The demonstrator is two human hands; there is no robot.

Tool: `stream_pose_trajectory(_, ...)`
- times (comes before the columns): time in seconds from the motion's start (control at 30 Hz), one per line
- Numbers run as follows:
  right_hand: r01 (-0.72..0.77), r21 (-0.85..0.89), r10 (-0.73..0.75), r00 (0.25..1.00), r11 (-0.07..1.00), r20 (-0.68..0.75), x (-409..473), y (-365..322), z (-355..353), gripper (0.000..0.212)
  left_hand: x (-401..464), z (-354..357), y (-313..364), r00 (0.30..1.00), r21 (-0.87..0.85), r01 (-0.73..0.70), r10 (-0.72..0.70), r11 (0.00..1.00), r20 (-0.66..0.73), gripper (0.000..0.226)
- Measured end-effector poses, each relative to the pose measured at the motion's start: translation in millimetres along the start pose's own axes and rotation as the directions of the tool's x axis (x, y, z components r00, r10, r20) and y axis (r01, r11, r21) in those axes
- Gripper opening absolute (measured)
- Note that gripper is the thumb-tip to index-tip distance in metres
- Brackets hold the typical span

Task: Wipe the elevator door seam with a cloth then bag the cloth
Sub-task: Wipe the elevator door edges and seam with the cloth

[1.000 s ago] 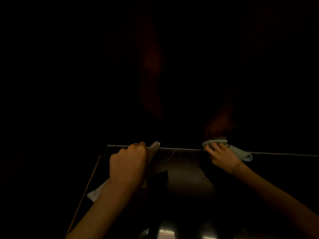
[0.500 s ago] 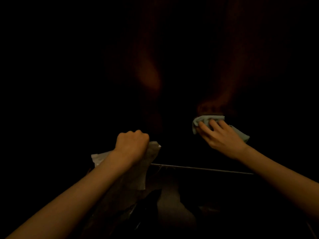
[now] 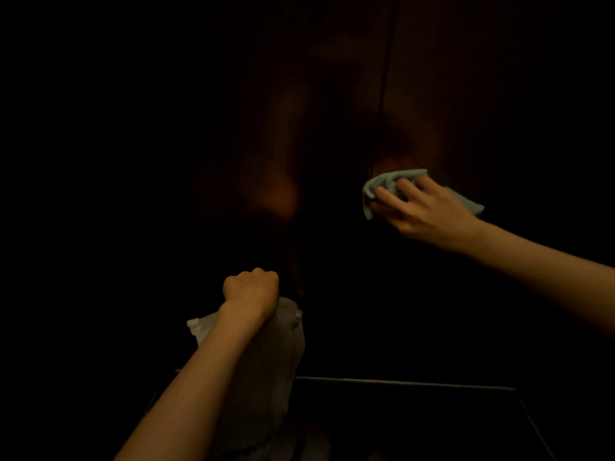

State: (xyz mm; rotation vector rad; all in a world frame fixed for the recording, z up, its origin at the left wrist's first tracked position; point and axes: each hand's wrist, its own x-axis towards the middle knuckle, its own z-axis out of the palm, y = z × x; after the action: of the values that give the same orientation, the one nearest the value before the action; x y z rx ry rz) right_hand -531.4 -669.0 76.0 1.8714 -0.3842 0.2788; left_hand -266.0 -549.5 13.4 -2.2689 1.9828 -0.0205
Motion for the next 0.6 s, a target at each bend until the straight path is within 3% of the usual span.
stream_pose_trajectory(0.1, -0.027, -0.055, 0.026, 1.000, 0.998, -0.005, 18, 27, -10, 0.041, 4, -7, 1, 0.999, -0.071, -0.017, 0.013, 0.997, -0.045, 0.021)
stream_pose_trajectory(0.33, -0.314, -0.157, 0.314, 0.949, 0.936, -0.031, 52, 81, -34, 0.046, 1, -35, 11, 0.977, -0.098, 0.072, -0.090, 0.993, -0.192, 0.019)
stream_pose_trajectory(0.6, -0.584, -0.119, 0.583, 0.811, 0.803, -0.052, 90, 132, -69, 0.050, -15, -57, -1, 0.955, -0.151, -0.090, 0.043, 0.984, -0.292, 0.023)
